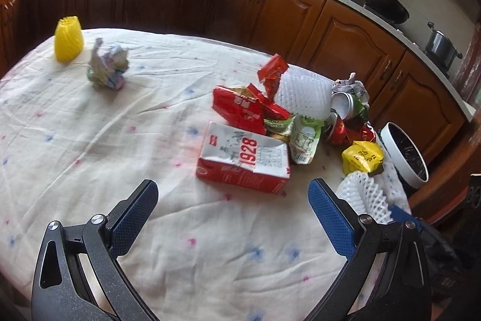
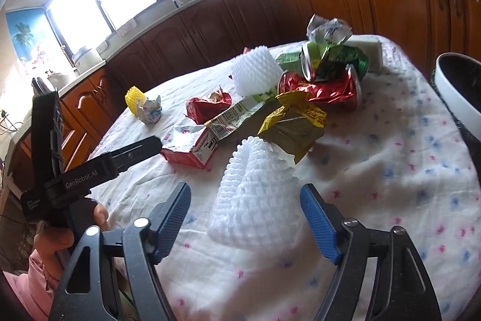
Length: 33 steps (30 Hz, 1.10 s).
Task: Collect trash
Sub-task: 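Grasp the white foam net with the right tool while the left tool grasps the white milk carton, then carry the foam net and milk carton with both tools over the trash bin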
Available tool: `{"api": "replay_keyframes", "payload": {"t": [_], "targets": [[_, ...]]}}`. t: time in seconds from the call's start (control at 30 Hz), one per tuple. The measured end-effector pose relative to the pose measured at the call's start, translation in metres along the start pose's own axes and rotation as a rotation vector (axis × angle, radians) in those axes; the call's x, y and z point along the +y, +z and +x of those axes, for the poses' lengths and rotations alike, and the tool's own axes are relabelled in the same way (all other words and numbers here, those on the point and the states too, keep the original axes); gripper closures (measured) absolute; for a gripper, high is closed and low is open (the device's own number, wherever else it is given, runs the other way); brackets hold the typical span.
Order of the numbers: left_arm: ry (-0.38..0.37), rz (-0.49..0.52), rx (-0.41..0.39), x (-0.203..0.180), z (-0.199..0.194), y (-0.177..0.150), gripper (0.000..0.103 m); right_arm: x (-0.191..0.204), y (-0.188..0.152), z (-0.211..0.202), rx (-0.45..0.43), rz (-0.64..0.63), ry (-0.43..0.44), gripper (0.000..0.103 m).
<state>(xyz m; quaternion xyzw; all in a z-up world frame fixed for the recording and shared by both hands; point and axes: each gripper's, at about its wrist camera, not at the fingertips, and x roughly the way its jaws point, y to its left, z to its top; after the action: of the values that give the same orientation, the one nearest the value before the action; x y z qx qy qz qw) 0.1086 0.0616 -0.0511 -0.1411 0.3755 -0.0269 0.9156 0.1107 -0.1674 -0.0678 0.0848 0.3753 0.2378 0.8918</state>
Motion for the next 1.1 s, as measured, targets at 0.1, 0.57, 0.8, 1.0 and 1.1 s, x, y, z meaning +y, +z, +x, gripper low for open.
{"api": "replay_keyframes", "payload": {"t": [0.1,0.57,0.8,1.0,1.1], "targets": [[0.019,0.063,-0.002,-0.012,0.009,0.006,0.001,-0.008,0.002,0.014,0.046,0.026,0.010,0.051],[0.099,0.174,0.107,-0.031,0.066,0.014,0.001,-0.035,0.006,-0.015,0.020,0.066,0.057,0.094],[0.089,0.168,0.088,-0.030,0.064,0.012,0.013,-0.046,0.006,-0.036,-0.014,0.093,0.091,0.094],[0.058,0.147,0.037,-0.037,0.039,0.008,0.013,-0.067,0.009,-0.058,-0.067,0.128,0.073,0.094],[0.025,0.151,0.000,-0.048,0.019,0.009,0.013,-0.079,0.013,-0.069,-0.100,0.147,0.061,0.094]]}}
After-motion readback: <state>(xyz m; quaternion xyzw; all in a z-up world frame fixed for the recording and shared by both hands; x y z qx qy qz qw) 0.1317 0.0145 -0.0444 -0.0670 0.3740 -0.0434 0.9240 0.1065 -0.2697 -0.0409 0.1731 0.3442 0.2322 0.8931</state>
